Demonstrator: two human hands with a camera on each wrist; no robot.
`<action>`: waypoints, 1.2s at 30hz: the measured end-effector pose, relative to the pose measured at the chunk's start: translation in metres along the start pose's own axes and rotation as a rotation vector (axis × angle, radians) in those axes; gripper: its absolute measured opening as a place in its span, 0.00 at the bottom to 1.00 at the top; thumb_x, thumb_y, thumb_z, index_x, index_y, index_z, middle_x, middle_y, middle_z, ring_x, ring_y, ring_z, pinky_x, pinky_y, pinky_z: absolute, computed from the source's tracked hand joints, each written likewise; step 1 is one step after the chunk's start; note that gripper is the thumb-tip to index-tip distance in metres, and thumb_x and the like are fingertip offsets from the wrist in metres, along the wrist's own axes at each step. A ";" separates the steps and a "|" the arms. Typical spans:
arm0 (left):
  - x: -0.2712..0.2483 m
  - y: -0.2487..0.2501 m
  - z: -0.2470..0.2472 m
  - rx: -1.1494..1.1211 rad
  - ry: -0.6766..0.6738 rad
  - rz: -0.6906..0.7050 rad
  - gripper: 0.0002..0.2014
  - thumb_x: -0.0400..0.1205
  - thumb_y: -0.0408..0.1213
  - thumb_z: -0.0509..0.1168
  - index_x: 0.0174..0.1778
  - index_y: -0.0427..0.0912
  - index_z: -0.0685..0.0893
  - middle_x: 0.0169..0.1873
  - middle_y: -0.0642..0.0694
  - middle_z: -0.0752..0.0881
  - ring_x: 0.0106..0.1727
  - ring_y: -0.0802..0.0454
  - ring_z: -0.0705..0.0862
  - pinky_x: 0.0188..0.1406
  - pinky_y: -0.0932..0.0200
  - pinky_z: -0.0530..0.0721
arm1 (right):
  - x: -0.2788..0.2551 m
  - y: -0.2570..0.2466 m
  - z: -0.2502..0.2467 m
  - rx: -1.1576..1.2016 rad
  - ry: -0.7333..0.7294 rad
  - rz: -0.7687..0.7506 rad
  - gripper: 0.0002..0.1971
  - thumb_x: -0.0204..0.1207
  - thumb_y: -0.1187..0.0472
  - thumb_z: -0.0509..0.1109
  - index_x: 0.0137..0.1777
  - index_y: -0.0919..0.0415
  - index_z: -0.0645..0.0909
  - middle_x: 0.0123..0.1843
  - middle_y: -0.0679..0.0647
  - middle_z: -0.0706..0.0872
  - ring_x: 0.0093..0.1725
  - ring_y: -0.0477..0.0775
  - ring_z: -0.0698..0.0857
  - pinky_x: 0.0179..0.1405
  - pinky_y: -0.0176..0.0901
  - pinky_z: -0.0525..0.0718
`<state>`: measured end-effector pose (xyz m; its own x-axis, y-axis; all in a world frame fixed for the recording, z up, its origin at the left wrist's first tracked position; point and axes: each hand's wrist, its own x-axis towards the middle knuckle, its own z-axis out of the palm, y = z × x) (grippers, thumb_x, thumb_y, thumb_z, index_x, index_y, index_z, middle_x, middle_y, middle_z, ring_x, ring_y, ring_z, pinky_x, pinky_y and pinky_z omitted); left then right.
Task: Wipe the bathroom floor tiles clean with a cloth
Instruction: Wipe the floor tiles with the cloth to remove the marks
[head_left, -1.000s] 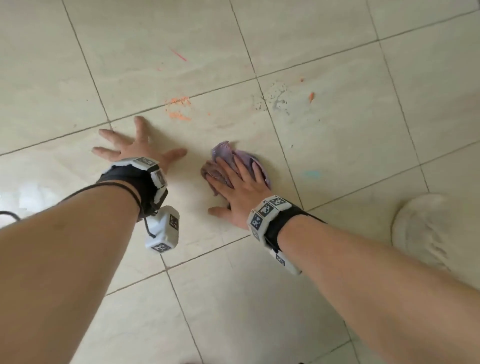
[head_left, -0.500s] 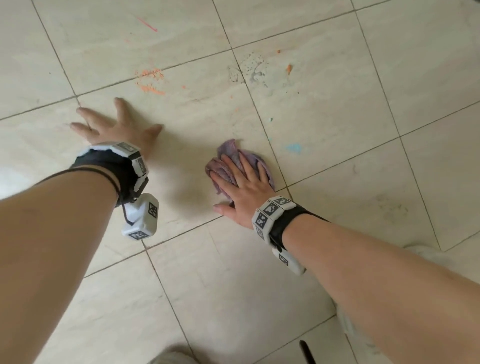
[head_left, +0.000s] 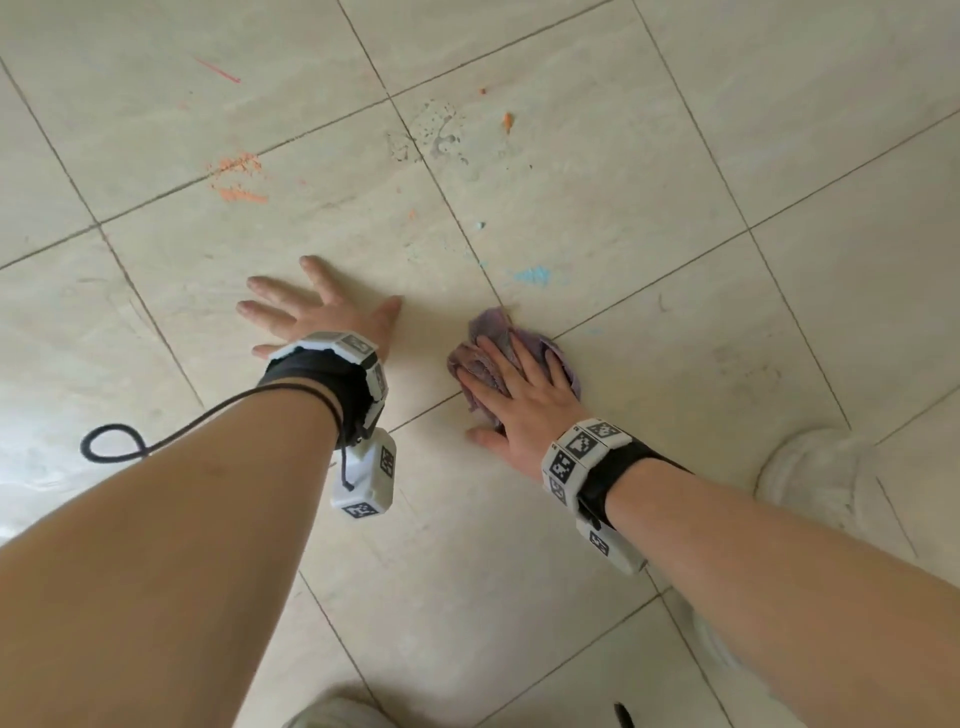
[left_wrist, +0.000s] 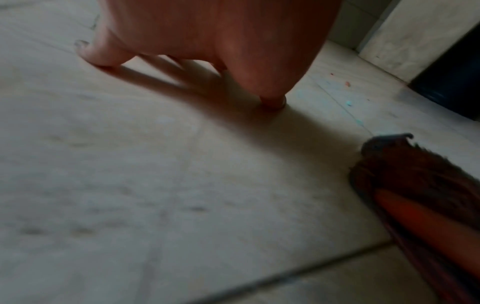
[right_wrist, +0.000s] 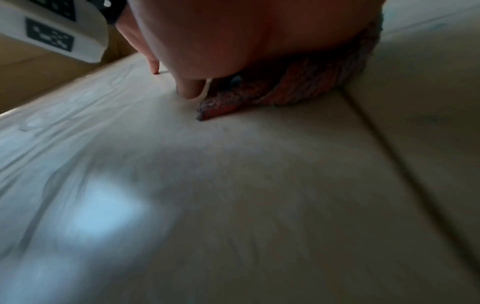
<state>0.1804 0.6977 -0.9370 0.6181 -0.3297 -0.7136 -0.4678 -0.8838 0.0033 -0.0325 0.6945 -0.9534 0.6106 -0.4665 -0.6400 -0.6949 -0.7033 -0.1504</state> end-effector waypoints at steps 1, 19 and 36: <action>-0.007 0.010 0.004 0.004 -0.002 0.002 0.49 0.80 0.71 0.52 0.85 0.51 0.33 0.82 0.32 0.30 0.83 0.28 0.33 0.75 0.21 0.50 | -0.011 0.010 0.008 0.007 -0.016 0.039 0.37 0.80 0.31 0.49 0.85 0.36 0.40 0.87 0.46 0.33 0.85 0.56 0.33 0.80 0.61 0.32; -0.029 0.057 0.023 0.050 0.019 -0.035 0.51 0.79 0.70 0.57 0.85 0.52 0.31 0.83 0.34 0.31 0.82 0.26 0.34 0.72 0.16 0.50 | 0.044 0.041 -0.028 0.338 0.161 0.407 0.38 0.81 0.31 0.46 0.85 0.42 0.35 0.86 0.51 0.30 0.84 0.63 0.30 0.79 0.67 0.34; -0.032 0.057 0.023 0.081 0.033 -0.034 0.52 0.78 0.72 0.57 0.85 0.52 0.33 0.83 0.35 0.31 0.83 0.28 0.35 0.75 0.19 0.48 | 0.031 0.069 -0.025 0.466 0.161 0.654 0.40 0.80 0.29 0.44 0.86 0.45 0.35 0.86 0.56 0.29 0.84 0.64 0.30 0.80 0.68 0.36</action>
<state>0.1196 0.6654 -0.9298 0.6543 -0.3120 -0.6889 -0.4951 -0.8653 -0.0783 -0.0519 0.6178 -0.9649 0.0494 -0.8012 -0.5963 -0.9944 0.0167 -0.1048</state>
